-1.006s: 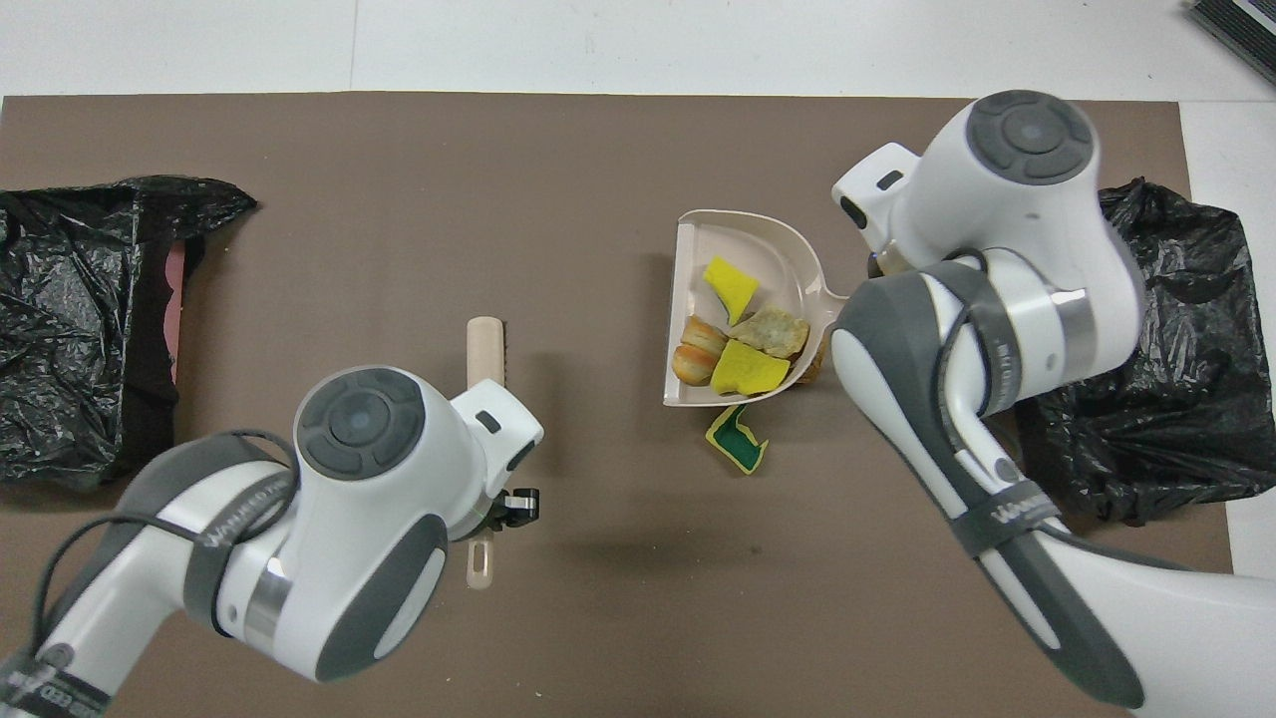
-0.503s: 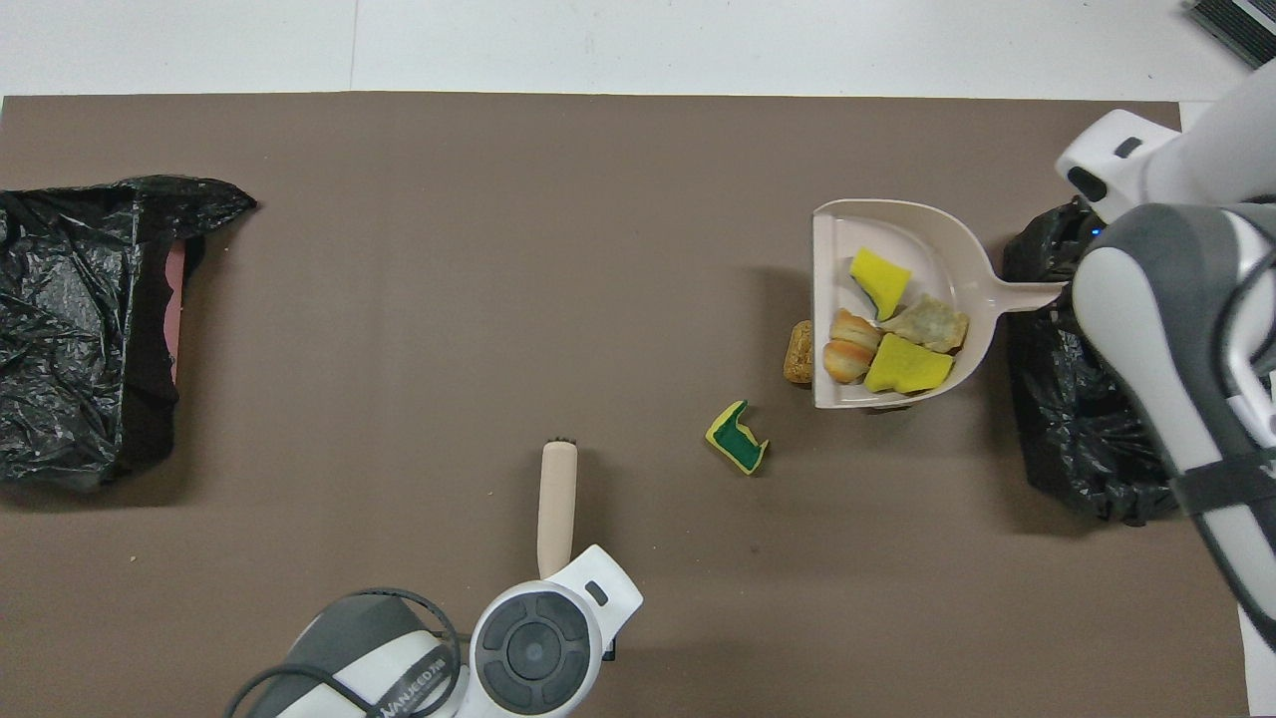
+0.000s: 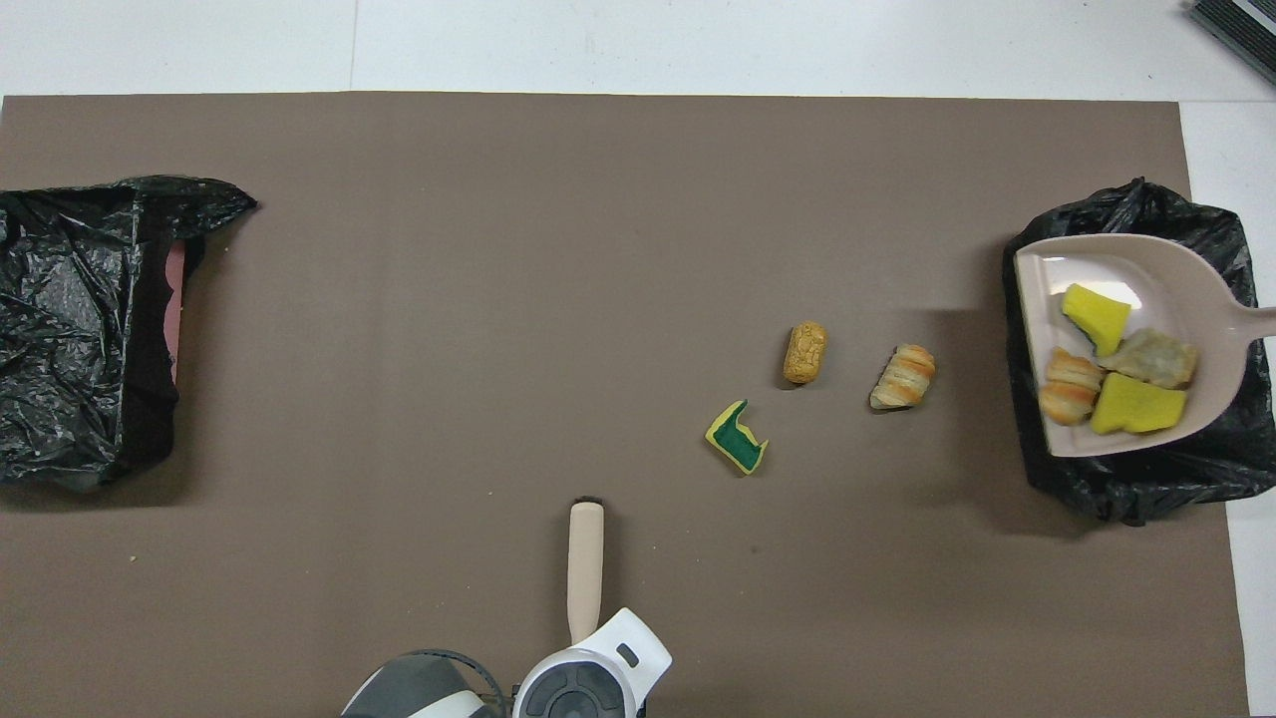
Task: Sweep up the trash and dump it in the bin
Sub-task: 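Tip the dustpan into the black bag with the right gripper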
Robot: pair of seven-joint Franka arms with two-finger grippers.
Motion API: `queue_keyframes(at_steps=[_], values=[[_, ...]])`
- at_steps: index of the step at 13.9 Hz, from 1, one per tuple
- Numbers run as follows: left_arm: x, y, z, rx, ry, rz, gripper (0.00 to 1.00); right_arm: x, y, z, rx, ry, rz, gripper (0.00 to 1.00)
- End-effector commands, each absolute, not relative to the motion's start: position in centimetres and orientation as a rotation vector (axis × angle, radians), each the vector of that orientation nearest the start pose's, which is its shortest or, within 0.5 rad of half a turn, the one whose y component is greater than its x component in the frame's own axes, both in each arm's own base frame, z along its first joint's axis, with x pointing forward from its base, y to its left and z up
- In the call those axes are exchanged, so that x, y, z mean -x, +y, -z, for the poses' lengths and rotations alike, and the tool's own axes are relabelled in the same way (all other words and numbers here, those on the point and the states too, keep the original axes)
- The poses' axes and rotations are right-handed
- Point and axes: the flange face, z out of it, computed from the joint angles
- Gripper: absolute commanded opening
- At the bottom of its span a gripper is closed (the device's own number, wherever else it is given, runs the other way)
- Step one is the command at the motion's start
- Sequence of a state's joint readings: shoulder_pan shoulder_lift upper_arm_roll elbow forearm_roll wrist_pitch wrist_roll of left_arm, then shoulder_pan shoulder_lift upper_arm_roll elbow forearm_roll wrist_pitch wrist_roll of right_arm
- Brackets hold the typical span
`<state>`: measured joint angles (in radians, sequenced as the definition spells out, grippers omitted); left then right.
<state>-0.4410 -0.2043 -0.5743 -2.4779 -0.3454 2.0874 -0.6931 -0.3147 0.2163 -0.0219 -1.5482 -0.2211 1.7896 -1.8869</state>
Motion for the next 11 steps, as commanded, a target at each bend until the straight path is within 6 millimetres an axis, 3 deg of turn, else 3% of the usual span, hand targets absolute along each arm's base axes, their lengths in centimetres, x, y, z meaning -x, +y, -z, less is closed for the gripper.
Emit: queue_keyframes(at_steps=[1,4,5,7,8,9,10,11], values=[[-21.0,-36.6,-33.7,3.096,0.078,-0.407,0.0,-58.0,-27.0,-54.5,-1.964,2.114,0.303,0.0],[-21.4,-36.4,-33.5,3.102,0.094,-0.41,0.14,-58.1,-28.5,-55.2,-1.895,2.021,0.408,0.0],[-21.5,-36.3,-33.5,3.101,0.091,-0.413,0.28,-58.1,-28.8,-55.4,-1.911,1.964,0.427,0.0],[-21.9,-36.3,-33.3,3.107,0.115,-0.417,0.37,-58.1,-28.4,-55.6,-1.922,1.849,0.536,0.0],[-22.5,-36.2,-33.4,3.113,0.124,-0.422,0.54,-57.8,-28.3,-55.3,-1.966,1.812,0.57,0.0],[-23.3,-36.3,-33.4,3.122,0.107,-0.434,0.81,-57.6,-27.9,-55.3,-1.975,1.798,0.616,0.0],[-23.9,-37.1,-33.8,3.136,0.113,-0.439,1.0,-57.9,-27.1,-55.5,-1.955,1.755,0.653,0.0],[-25.1,-37.7,-34.6,3.156,0.125,-0.441,1.0,-57.8,-27.2,-55.8,-1.948,1.702,0.694,0.0]])
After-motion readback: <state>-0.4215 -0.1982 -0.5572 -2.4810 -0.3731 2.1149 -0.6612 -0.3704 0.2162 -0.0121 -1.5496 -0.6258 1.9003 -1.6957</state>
